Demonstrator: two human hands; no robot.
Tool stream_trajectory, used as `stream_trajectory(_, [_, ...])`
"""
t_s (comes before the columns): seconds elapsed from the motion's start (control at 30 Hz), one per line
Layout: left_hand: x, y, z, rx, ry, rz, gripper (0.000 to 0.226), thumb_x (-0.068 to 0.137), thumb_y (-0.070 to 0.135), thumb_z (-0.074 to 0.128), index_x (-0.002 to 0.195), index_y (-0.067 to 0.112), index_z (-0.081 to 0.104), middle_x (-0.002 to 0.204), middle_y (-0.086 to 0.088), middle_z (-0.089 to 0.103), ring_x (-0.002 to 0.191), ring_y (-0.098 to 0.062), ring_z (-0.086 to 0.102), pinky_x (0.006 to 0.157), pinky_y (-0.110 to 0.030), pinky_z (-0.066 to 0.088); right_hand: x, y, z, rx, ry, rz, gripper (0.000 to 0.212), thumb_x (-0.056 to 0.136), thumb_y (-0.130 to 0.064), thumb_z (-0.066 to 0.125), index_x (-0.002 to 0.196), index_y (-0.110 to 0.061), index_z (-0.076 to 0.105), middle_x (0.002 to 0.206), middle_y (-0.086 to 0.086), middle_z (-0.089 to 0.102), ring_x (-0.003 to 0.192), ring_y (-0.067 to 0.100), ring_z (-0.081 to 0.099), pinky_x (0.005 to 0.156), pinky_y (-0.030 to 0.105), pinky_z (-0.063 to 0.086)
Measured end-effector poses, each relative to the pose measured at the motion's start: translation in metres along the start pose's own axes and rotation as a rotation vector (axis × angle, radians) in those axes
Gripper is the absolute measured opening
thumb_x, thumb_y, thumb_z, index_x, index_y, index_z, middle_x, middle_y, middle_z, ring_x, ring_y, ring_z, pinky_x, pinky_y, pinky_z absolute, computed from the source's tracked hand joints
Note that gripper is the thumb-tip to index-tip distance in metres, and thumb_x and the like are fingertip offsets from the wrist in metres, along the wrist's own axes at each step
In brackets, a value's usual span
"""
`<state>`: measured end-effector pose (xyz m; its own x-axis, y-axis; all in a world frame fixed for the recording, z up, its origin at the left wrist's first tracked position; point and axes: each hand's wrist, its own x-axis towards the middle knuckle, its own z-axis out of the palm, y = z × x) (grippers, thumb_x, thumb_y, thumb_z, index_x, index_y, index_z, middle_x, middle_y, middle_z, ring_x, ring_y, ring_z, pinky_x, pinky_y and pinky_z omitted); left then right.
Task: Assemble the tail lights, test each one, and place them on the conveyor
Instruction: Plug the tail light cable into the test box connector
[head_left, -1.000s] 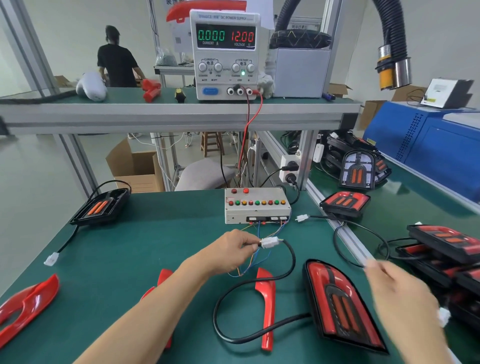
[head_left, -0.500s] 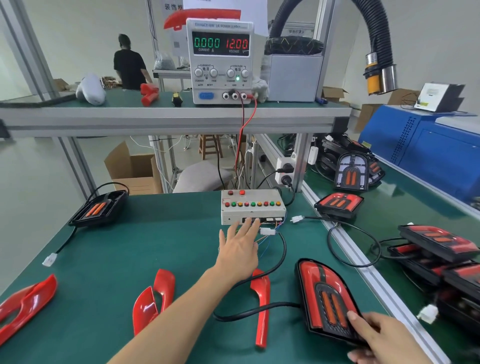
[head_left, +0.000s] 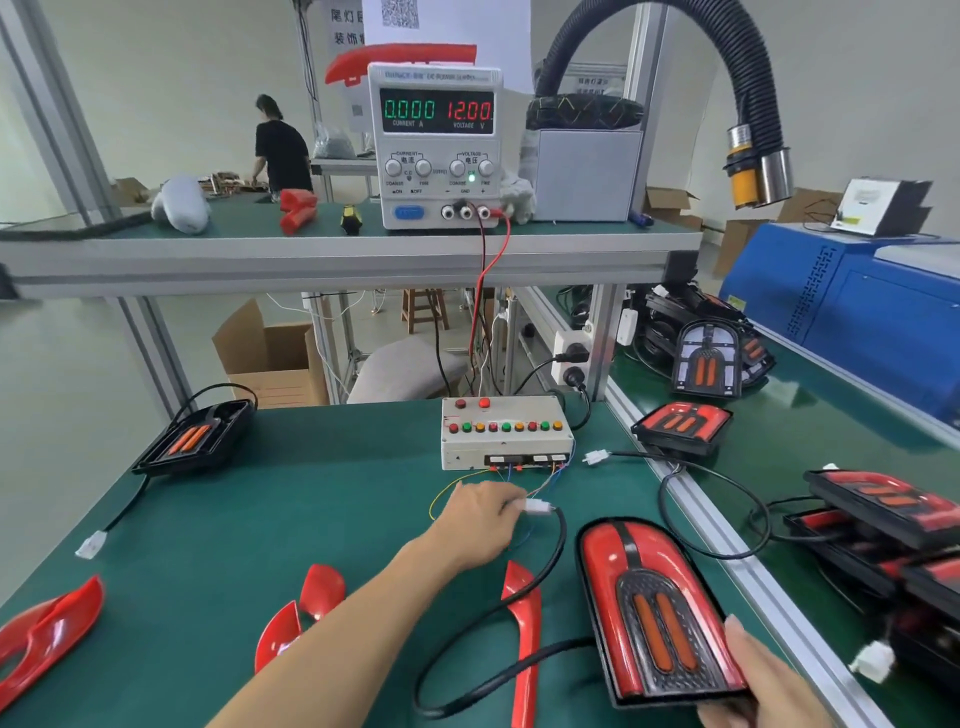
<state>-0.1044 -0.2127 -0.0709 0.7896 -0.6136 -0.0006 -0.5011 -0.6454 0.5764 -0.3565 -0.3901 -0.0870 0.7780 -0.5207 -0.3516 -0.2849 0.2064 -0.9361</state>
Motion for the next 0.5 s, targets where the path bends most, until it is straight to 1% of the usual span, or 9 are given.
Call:
stream_trajectory(0.03, [0.004, 0.000, -0.003, -0.099, 0.069, -0.038, 0.030, 0.104, 0.021, 0.045, 0.120, 0.016, 0.070, 0.113, -0.007, 0.073, 0.105, -0.029, 0.066, 0.095, -0.033, 0.050, 0.001, 0.003, 0.004, 0.106, -0.042, 0.000, 0.045, 0.100, -0.035, 0.052, 0.107, 0.007, 0.065, 0.086, 0.020, 0.064, 0.073, 0.034, 0.064, 0.068, 0.043, 0.057])
stream_trajectory(0.07, [0.007, 0.000, -0.006, -0.164, 0.168, -0.071, 0.030, 0.102, 0.019, 0.048, 0.122, 0.018, 0.071, 0.113, -0.005, 0.074, 0.103, -0.027, 0.068, 0.089, -0.028, 0.051, 0.003, 0.003, 0.010, 0.213, -0.052, -0.026, 0.050, 0.097, -0.035, 0.052, 0.102, 0.013, 0.063, 0.074, 0.021, 0.058, 0.055, 0.029, 0.055, 0.049, 0.036, 0.051])
stream_trajectory(0.1, [0.011, -0.001, -0.009, -0.190, 0.286, -0.089, 0.030, 0.100, 0.016, 0.050, 0.119, 0.017, 0.073, 0.112, -0.005, 0.074, 0.102, -0.026, 0.068, 0.085, -0.026, 0.050, 0.006, 0.003, 0.016, 0.317, -0.050, -0.060, 0.050, 0.091, -0.034, 0.054, 0.101, 0.014, 0.064, 0.067, 0.023, 0.055, 0.045, 0.026, 0.047, 0.038, 0.032, 0.044])
stream_trajectory(0.13, [0.014, -0.003, -0.012, -0.184, 0.403, -0.098, 0.029, 0.099, 0.014, 0.050, 0.115, 0.016, 0.074, 0.111, -0.005, 0.074, 0.102, -0.026, 0.068, 0.084, -0.027, 0.050, 0.008, 0.002, 0.022, 0.378, -0.063, -0.104, 0.046, 0.087, -0.031, 0.055, 0.103, 0.011, 0.066, 0.066, 0.024, 0.056, 0.042, 0.025, 0.044, 0.035, 0.030, 0.040])
stream_trajectory(0.2, [0.021, -0.012, -0.019, -0.123, 0.575, -0.113, 0.029, 0.097, 0.009, 0.050, 0.112, 0.010, 0.074, 0.115, -0.008, 0.070, 0.106, -0.028, 0.064, 0.088, -0.032, 0.050, 0.012, 0.005, 0.034, 0.395, -0.080, -0.197, 0.043, 0.086, -0.026, 0.054, 0.114, 0.004, 0.065, 0.069, 0.026, 0.061, 0.045, 0.028, 0.046, 0.039, 0.035, 0.040])
stream_trajectory(0.23, [0.024, -0.018, -0.023, -0.063, 0.604, -0.112, 0.031, 0.096, 0.007, 0.049, 0.115, 0.007, 0.073, 0.120, -0.010, 0.067, 0.110, -0.030, 0.061, 0.092, -0.036, 0.049, 0.016, 0.007, 0.039, 0.376, -0.063, -0.228, 0.043, 0.086, -0.025, 0.053, 0.118, 0.002, 0.063, 0.070, 0.027, 0.063, 0.046, 0.030, 0.048, 0.043, 0.038, 0.039])
stream_trajectory(0.3, [0.031, -0.031, -0.029, 0.069, 0.564, -0.101, 0.036, 0.096, 0.003, 0.047, 0.127, 0.004, 0.067, 0.133, -0.012, 0.058, 0.121, -0.033, 0.052, 0.101, -0.040, 0.044, 0.023, 0.013, 0.044, 0.308, -0.020, -0.272, 0.043, 0.085, -0.025, 0.054, 0.121, -0.004, 0.062, 0.074, 0.028, 0.067, 0.047, 0.035, 0.052, 0.049, 0.040, 0.040])
stream_trajectory(0.37, [0.036, -0.040, -0.033, 0.147, 0.465, -0.088, 0.044, 0.097, 0.002, 0.045, 0.139, 0.006, 0.057, 0.146, -0.011, 0.049, 0.130, -0.034, 0.044, 0.107, -0.041, 0.040, 0.027, 0.022, 0.047, 0.261, -0.017, -0.304, 0.040, 0.087, -0.024, 0.055, 0.123, -0.009, 0.062, 0.082, 0.026, 0.071, 0.050, 0.038, 0.059, 0.046, 0.042, 0.046])
stream_trajectory(0.5, [0.044, -0.051, -0.033, 0.215, 0.342, -0.030, 0.054, 0.094, -0.003, 0.043, 0.147, 0.005, 0.047, 0.157, -0.012, 0.039, 0.140, -0.034, 0.039, 0.115, -0.035, 0.030, 0.032, 0.031, 0.047, 0.234, -0.050, -0.325, 0.041, 0.084, -0.022, 0.058, 0.124, -0.017, 0.061, 0.098, 0.018, 0.076, 0.063, 0.044, 0.070, 0.050, 0.038, 0.056])
